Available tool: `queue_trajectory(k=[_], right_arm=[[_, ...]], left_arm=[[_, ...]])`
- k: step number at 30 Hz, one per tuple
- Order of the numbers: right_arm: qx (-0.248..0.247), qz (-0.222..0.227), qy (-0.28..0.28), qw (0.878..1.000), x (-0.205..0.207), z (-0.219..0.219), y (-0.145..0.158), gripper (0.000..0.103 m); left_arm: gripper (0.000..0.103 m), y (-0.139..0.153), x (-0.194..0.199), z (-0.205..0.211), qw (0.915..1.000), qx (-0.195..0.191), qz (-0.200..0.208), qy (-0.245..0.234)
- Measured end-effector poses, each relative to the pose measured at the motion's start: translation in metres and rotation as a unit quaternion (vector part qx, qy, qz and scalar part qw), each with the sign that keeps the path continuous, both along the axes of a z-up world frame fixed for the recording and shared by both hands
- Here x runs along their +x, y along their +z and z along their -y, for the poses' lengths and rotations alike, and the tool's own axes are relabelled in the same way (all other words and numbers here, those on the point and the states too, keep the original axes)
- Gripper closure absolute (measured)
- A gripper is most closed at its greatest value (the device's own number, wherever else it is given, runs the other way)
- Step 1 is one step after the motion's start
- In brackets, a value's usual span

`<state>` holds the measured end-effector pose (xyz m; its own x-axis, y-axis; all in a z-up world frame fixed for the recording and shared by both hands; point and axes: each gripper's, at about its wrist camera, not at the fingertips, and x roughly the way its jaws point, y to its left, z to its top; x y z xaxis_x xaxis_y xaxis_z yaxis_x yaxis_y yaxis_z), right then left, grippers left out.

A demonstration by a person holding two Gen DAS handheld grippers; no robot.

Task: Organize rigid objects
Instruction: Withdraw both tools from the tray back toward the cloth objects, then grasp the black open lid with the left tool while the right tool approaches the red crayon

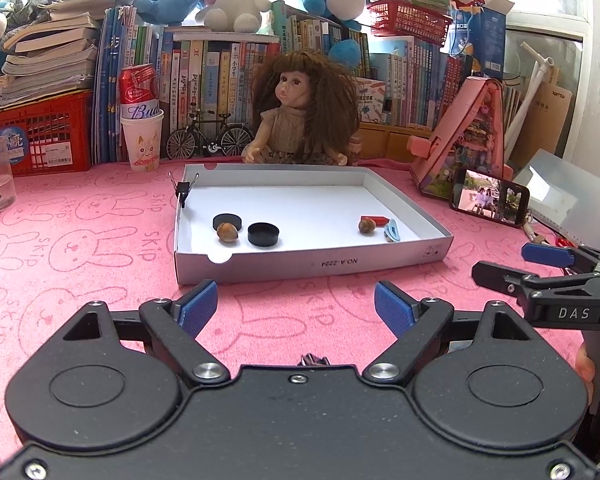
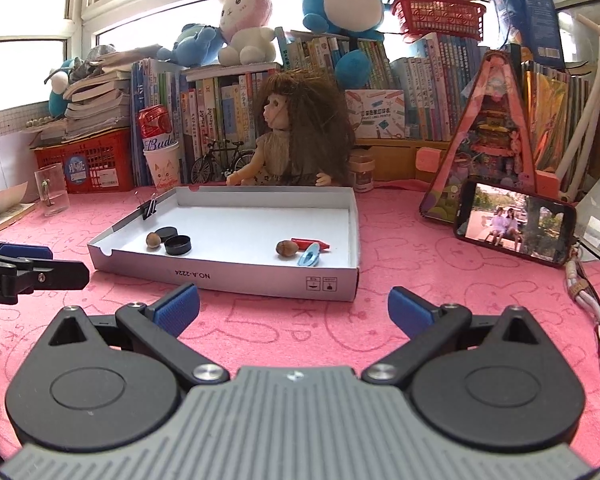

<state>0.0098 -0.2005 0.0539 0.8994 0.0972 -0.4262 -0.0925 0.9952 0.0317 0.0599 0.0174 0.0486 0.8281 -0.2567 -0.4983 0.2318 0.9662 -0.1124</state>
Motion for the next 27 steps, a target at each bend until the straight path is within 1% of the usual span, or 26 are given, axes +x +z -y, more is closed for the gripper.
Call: queue_trajectory(k=[6, 12, 14, 17, 23, 27], right_arm=[[0.008, 0.001, -0.020, 1.000, -0.017, 0.009, -0.009, 0.000], [0.009, -0.016, -0.028, 0.999, -0.022, 0.012, -0.019, 0.000], [0.009, -0.033, -0.030, 0.999, -0.022, 0.012, -0.023, 0.000], [0.016, -0.036, -0.033, 0.999, -0.026, 0.014, -0.028, 0.000], [0.002, -0.036, -0.029, 0.999, -0.033, 0.012, -0.030, 0.000], [-0.001, -0.042, -0.026, 0.999, -0.037, 0.010, -0.033, 0.000]], left_arm=[[0.018, -0.009, -0.016, 0.004, 0.9999, 0.014, -0.003, -0.007], [0.018, -0.018, -0.027, 0.005, 0.9998, 0.020, -0.006, -0.005], [0.018, -0.021, -0.030, 0.005, 0.9997, 0.022, -0.007, -0.004], [0.018, -0.024, -0.034, 0.003, 0.9997, 0.022, -0.010, -0.003], [0.018, -0.029, -0.043, 0.003, 0.9996, 0.023, -0.016, -0.006], [0.018, -0.033, -0.048, 0.005, 0.9994, 0.030, -0.016, -0.009]])
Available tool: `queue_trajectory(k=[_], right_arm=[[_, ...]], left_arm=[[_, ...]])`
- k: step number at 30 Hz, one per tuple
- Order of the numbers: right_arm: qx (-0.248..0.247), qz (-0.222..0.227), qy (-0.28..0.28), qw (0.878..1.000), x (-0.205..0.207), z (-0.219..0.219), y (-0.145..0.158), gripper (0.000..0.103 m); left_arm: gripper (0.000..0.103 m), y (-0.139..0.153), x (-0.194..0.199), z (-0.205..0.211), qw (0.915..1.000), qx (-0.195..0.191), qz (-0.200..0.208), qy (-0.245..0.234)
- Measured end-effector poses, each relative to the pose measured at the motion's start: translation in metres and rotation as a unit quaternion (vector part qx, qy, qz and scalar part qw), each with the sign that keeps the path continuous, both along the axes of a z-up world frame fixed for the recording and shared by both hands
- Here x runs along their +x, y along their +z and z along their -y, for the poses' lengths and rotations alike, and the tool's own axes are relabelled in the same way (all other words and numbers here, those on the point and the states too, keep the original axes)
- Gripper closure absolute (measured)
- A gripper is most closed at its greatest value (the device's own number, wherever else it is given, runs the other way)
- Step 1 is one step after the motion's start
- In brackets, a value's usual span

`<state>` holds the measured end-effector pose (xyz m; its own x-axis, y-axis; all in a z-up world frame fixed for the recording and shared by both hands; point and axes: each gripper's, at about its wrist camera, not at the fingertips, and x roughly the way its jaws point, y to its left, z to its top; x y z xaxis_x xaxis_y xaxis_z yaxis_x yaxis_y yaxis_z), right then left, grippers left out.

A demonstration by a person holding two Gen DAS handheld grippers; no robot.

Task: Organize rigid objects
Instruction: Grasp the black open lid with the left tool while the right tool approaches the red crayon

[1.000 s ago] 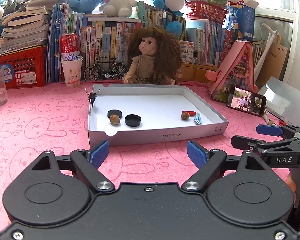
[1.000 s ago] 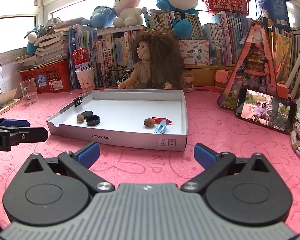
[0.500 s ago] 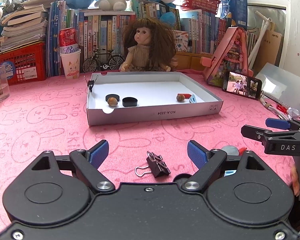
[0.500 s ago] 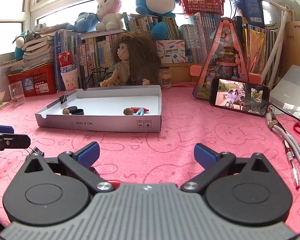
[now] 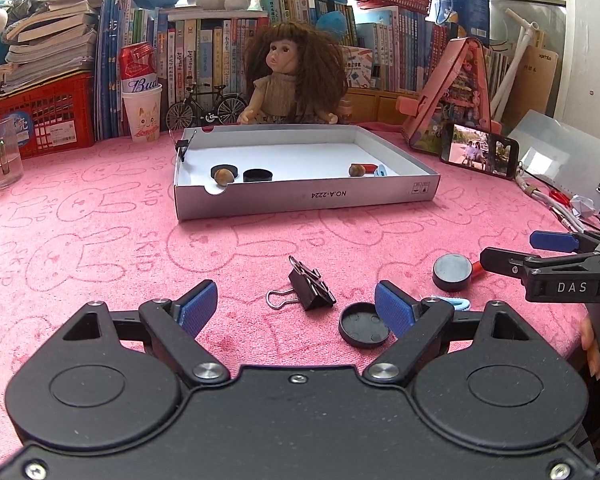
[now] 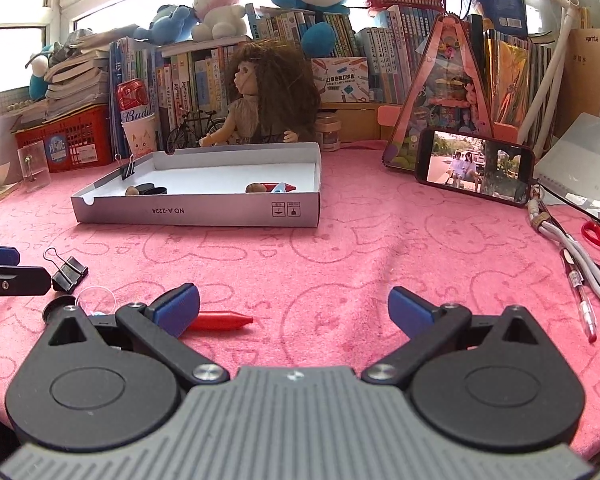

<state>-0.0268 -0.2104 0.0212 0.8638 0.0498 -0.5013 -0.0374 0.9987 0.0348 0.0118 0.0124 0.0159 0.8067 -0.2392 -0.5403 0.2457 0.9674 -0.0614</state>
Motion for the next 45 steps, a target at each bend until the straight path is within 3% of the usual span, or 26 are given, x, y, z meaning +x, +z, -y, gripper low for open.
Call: queue_trajectory(k=[4, 10, 17, 22, 31, 37, 42, 45], right_arm=[[0.002, -0.009, 0.002, 1.000, -0.001, -0.002, -0.003, 0.000], [-0.016, -0.011, 0.006, 1.000, -0.001, -0.010, -0.006, 0.000], [-0.031, -0.021, 0.007, 0.999, 0.002, -0.019, -0.010, 0.000], [-0.034, -0.024, 0.004, 0.999, 0.005, -0.022, -0.011, 0.000], [-0.032, -0.029, -0.019, 0.999, 0.008, -0.026, -0.012, 0.000], [-0.036, -0.059, -0.030, 0.997, 0.014, -0.031, -0.006, 0.000], [-0.036, -0.059, -0.005, 0.998, 0.011, -0.043, -0.005, 0.000], [-0.032, -0.058, 0.001, 0.998, 0.012, -0.047, -0.005, 0.001]], left_arm=[[0.020, -0.003, -0.002, 0.001, 1.0000, -0.001, -0.003, -0.001], [0.034, -0.006, -0.005, 0.003, 0.9999, -0.010, -0.010, -0.010], [0.048, -0.007, -0.020, 0.015, 0.9982, 0.015, 0.009, -0.058], [0.056, -0.009, -0.021, 0.020, 0.9981, 0.015, 0.005, -0.060], [0.056, -0.017, -0.023, 0.033, 0.9972, 0.032, 0.007, -0.067], [0.056, -0.019, -0.021, 0.037, 0.9979, 0.026, 0.010, -0.058], [0.056, -0.020, -0.019, 0.040, 0.9982, 0.025, 0.014, -0.052], [0.062, -0.020, -0.019, 0.041, 0.9979, 0.025, 0.016, -0.057]])
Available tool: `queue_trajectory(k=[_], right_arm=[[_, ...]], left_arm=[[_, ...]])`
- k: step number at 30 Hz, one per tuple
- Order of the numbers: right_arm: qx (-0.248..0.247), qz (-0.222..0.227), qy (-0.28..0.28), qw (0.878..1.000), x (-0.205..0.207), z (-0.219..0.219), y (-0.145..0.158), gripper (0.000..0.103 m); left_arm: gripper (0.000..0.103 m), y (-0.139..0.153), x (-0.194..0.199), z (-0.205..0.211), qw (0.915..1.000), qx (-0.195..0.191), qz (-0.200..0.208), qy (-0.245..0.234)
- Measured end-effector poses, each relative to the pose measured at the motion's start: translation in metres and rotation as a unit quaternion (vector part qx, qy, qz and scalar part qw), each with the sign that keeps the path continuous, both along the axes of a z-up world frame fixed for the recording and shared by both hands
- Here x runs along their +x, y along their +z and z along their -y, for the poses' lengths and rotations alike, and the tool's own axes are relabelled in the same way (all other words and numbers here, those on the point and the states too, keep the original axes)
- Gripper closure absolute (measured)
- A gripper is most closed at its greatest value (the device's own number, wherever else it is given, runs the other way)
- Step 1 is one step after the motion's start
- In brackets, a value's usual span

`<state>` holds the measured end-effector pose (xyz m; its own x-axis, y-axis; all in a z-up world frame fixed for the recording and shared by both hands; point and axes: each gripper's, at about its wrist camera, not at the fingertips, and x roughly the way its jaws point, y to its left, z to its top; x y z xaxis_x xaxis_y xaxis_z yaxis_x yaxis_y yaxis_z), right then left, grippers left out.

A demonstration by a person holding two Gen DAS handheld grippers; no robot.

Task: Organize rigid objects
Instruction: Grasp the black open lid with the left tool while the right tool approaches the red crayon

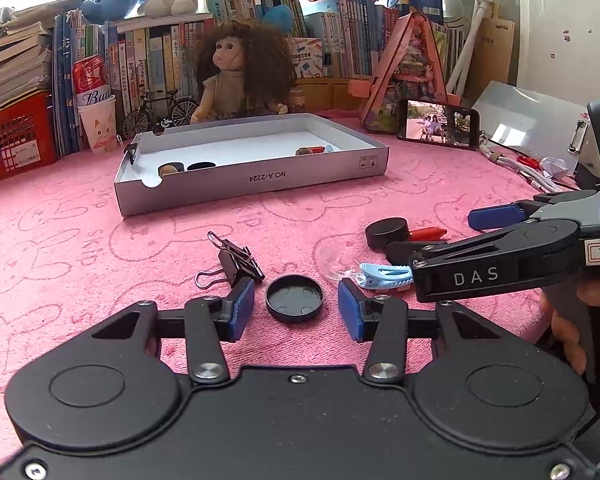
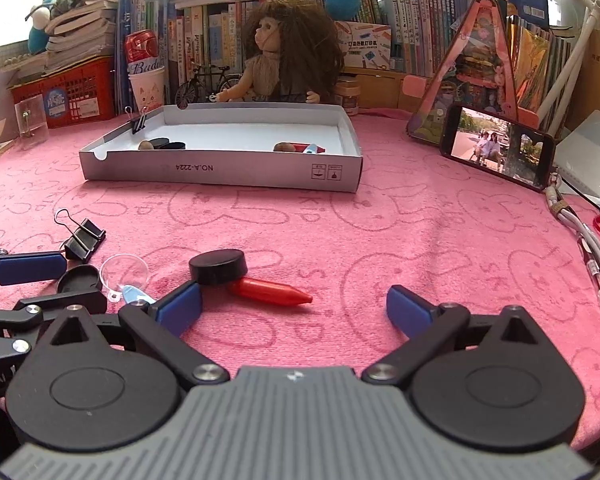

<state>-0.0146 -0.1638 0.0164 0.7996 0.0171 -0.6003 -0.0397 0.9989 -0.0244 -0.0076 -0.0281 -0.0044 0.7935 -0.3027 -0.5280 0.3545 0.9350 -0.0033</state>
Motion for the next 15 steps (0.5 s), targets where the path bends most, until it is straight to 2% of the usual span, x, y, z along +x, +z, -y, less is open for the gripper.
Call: queue_trajectory(k=[2, 6, 15], right_arm=[[0.004, 0.001, 0.000, 1.000, 0.001, 0.000, -0.001, 0.002], [0.005, 0.012, 0.001, 1.000, -0.002, 0.001, -0.004, 0.002], [0.009, 0.039, -0.001, 0.999, -0.010, 0.001, -0.009, 0.001]], left_arm=[[0.068, 0.000, -0.001, 0.001, 1.0000, 0.002, 0.003, -0.004], [0.072, -0.001, -0.001, -0.001, 1.0000, -0.001, 0.004, -0.005], [0.073, -0.001, -0.002, -0.002, 1.0000, -0.002, 0.005, -0.005]])
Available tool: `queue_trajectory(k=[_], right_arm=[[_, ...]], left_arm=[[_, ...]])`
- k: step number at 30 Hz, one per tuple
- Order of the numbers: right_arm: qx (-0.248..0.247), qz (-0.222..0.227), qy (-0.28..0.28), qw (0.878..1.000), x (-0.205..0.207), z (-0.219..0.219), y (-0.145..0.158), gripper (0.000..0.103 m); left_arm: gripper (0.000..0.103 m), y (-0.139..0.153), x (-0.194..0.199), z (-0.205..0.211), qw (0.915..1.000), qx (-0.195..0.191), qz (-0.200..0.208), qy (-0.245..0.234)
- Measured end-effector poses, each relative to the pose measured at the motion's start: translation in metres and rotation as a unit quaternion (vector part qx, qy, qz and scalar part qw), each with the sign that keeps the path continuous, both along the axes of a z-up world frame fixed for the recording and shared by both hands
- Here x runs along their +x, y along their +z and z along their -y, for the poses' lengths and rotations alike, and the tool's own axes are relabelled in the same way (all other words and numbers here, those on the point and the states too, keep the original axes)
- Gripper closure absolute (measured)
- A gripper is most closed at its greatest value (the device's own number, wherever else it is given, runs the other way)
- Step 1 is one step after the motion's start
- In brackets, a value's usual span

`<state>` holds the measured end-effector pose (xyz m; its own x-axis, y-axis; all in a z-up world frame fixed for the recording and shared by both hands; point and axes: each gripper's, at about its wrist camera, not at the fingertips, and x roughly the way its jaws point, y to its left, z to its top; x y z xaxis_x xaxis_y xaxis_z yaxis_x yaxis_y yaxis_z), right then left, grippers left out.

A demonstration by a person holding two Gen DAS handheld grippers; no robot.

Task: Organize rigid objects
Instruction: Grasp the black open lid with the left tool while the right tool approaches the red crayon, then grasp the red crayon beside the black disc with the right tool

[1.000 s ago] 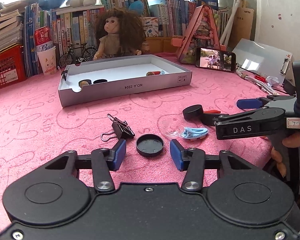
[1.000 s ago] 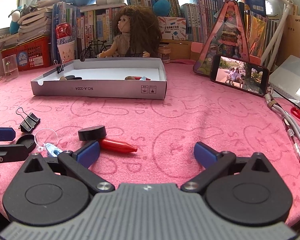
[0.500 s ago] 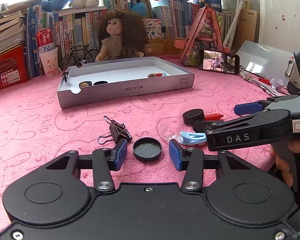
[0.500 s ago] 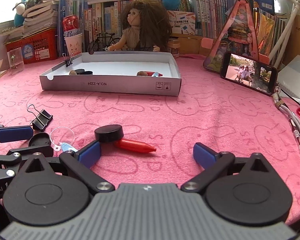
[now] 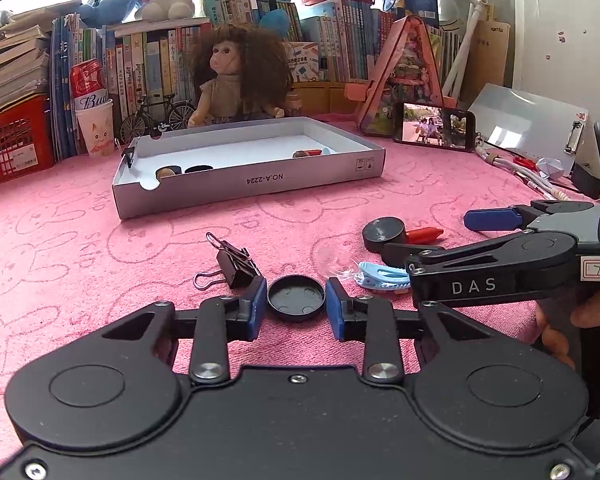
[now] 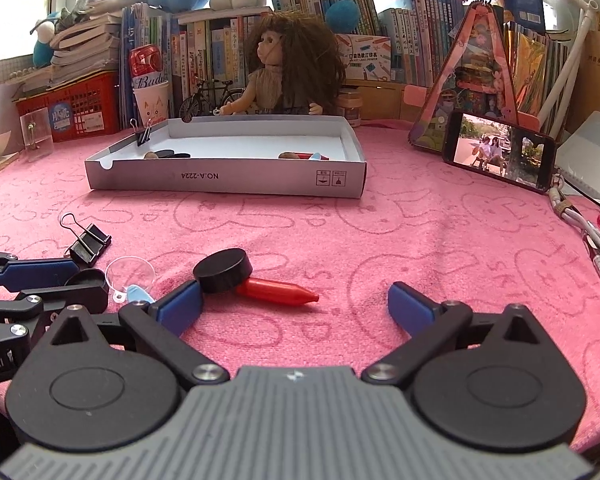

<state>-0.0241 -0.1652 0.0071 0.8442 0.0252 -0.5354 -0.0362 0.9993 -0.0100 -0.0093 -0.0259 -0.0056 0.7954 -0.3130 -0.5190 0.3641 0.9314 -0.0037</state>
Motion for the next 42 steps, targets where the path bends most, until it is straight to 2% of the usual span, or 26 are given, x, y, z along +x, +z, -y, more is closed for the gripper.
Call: queue_trajectory(k=[8, 14, 16, 18, 24, 31, 36, 39, 42], right_arm=[[-0.002, -0.014, -0.004, 1.000, 0.004, -0.001, 0.004, 0.002], [0.001, -0.008, -0.001, 1.000, -0.003, 0.001, 0.007, 0.019], [0.001, -0.004, -0.008, 1.000, -0.004, 0.003, 0.008, 0.030], [0.002, -0.001, -0.014, 1.000, -0.005, 0.005, 0.008, 0.037], [0.013, 0.005, -0.014, 1.000, -0.005, 0.001, 0.012, 0.046], [-0.002, 0.000, -0.009, 1.000, 0.004, -0.018, 0.009, 0.049], [-0.002, 0.004, -0.020, 1.000, -0.001, -0.016, 0.008, 0.054], [0.000, 0.011, -0.036, 0.999, -0.007, -0.011, 0.010, 0.041], [-0.005, 0.018, -0.045, 0.999, -0.013, -0.010, 0.011, 0.037]], left_arm=[[0.073, 0.000, 0.000, -0.001, 1.0000, 0.000, -0.001, 0.000], [0.073, 0.000, 0.000, -0.002, 1.0000, -0.001, -0.001, 0.002], [0.073, 0.000, 0.000, -0.002, 1.0000, -0.002, -0.001, 0.002], [0.073, 0.000, 0.000, -0.003, 1.0000, -0.004, -0.002, 0.003], [0.073, 0.001, 0.000, -0.004, 1.0000, -0.005, -0.001, 0.005], [0.073, 0.002, 0.001, -0.005, 0.9999, -0.007, -0.001, 0.010], [0.073, 0.002, 0.003, -0.004, 0.9999, -0.010, -0.001, 0.014], [0.073, 0.002, 0.004, -0.004, 0.9998, -0.012, -0.001, 0.014], [0.073, 0.002, 0.004, -0.003, 0.9999, -0.011, -0.002, 0.012]])
